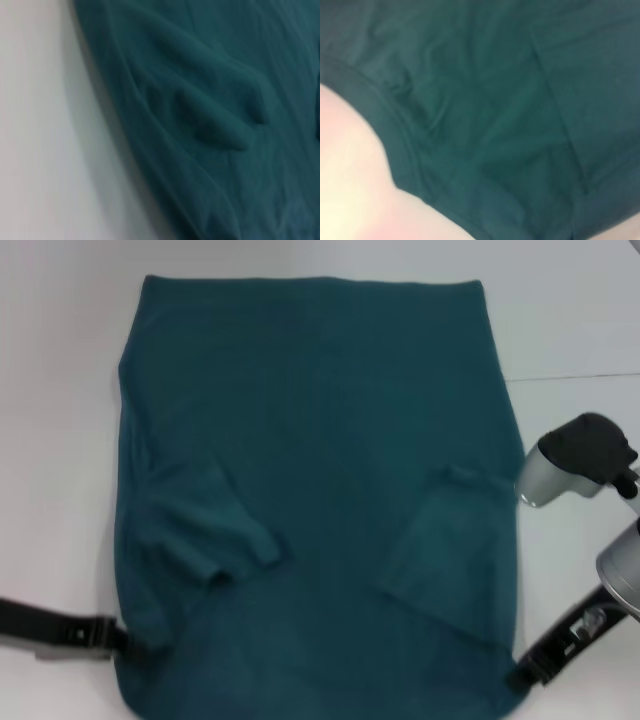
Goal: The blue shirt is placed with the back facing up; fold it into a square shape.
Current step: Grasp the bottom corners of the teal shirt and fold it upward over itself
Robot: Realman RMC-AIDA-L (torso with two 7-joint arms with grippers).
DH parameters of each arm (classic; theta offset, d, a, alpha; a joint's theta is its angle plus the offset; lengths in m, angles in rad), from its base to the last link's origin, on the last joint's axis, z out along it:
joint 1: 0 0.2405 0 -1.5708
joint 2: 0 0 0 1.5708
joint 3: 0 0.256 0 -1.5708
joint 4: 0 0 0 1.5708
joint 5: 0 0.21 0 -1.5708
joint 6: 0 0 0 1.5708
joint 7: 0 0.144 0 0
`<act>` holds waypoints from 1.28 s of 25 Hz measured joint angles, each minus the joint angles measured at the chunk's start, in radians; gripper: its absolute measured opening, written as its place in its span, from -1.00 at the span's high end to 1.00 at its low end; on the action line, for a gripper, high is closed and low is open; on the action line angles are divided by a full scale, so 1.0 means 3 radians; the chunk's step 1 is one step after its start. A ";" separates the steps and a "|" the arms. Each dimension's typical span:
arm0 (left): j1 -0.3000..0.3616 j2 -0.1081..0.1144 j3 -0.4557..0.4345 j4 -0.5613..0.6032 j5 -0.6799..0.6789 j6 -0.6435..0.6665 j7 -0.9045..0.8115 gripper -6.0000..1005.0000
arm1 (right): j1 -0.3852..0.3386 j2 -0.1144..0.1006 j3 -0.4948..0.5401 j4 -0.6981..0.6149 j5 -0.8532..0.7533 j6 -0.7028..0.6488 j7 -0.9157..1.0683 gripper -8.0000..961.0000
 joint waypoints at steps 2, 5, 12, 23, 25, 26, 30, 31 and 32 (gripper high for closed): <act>0.0022 0.0002 0.0000 0.0015 0.0045 0.0199 -0.0002 0.90 | -0.0002 -0.0001 -0.0003 -0.0029 0.0028 -0.0167 -0.0047 0.86; 0.0054 -0.0006 -0.0001 0.0023 0.0216 0.0462 -0.0009 0.90 | -0.0017 0.0007 -0.0024 -0.0074 0.0061 -0.0417 -0.0110 0.86; 0.0167 -0.0057 0.0004 0.0030 0.0611 0.0904 -0.0025 0.90 | -0.0029 0.0003 -0.0130 -0.0061 0.0091 -0.0866 -0.0262 0.86; 0.0397 -0.0190 0.0069 0.0050 0.0723 0.1385 -0.0096 0.90 | -0.0001 -0.0012 -0.0835 0.0211 0.0382 -0.0930 -0.0260 0.86; 0.0437 -0.0205 0.0062 0.0068 0.0736 0.1443 -0.0109 0.90 | 0.0000 -0.0013 -0.0918 0.0199 0.0470 -0.0934 -0.0203 0.86; 0.0457 -0.0210 0.0061 0.0075 0.0738 0.1476 -0.0112 0.90 | 0.0000 -0.0013 -0.0955 0.0199 0.0486 -0.0934 -0.0176 0.86; 0.0500 -0.0225 0.0073 0.0081 0.0743 0.1564 -0.0097 0.90 | -0.0001 -0.0018 -0.1058 0.0254 0.0485 -0.0935 -0.0119 0.86; 0.0506 -0.0229 0.0074 0.0081 0.0744 0.1569 -0.0090 0.90 | -0.0006 -0.0017 -0.1075 0.0261 0.0485 -0.0935 -0.0110 0.86; 0.0510 -0.0232 0.0076 0.0081 0.0744 0.1570 -0.0079 0.90 | -0.0012 -0.0015 -0.1076 0.0261 0.0487 -0.0935 -0.0108 0.86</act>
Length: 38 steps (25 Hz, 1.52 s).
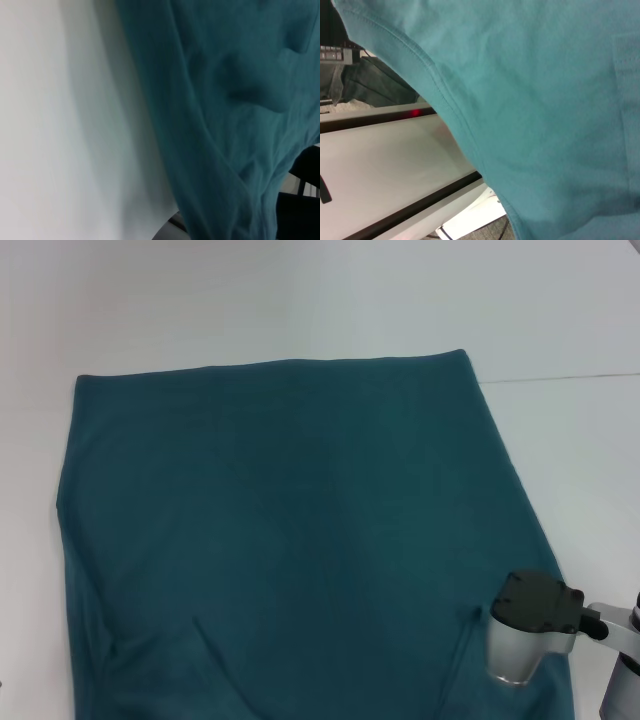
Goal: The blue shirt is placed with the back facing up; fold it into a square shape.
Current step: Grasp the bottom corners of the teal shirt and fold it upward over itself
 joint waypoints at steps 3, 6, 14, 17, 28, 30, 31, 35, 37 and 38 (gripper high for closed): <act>0.0001 -0.0002 -0.0029 -0.0010 -0.0018 0.0007 0.0053 0.90 | -0.0019 0.0006 0.0010 -0.0003 0.0098 0.0006 -0.0012 0.86; -0.0024 0.0012 -0.0158 -0.0021 -0.0072 0.0011 0.0154 0.90 | -0.0035 -0.0022 0.0057 -0.0066 0.0288 0.0013 -0.0025 0.86; -0.0290 0.0251 -0.0756 -0.0040 -0.0394 0.0049 0.0295 0.90 | -0.0055 -0.0268 0.0777 -0.0339 0.0523 0.0019 -0.0038 0.86; -0.0436 0.0341 -0.0904 -0.0012 -0.0414 0.0050 0.0312 0.90 | -0.0021 -0.0368 0.1151 -0.0355 0.0585 0.0023 -0.0059 0.86; -0.0976 0.0608 -0.1246 0.0122 -0.0649 -0.0151 0.0303 0.90 | 0.0157 -0.0382 0.2052 -0.0516 0.0593 0.0136 -0.0072 0.86; -0.1043 0.0634 -0.1246 0.0131 -0.0656 -0.0188 0.0302 0.90 | 0.0173 -0.0381 0.2120 -0.0516 0.0591 0.0217 -0.0064 0.86; -0.1085 0.0649 -0.1240 0.0139 -0.0662 -0.0223 0.0301 0.90 | 0.0177 -0.0380 0.2152 -0.0516 0.0591 0.0246 -0.0061 0.86; -0.1215 0.0695 -0.1214 0.0147 -0.0673 -0.0379 0.0314 0.90 | 0.0196 -0.0396 0.2308 -0.0516 0.0591 0.0450 -0.0054 0.86; -0.1263 0.0706 -0.1190 0.0133 -0.0678 -0.0465 0.0326 0.90 | 0.0198 -0.0413 0.2350 -0.0503 0.0590 0.0562 -0.0040 0.86; -0.1279 0.0708 -0.1159 0.0130 -0.0681 -0.0517 0.0330 0.90 | 0.0201 -0.0419 0.2366 -0.0497 0.0587 0.0605 -0.0033 0.86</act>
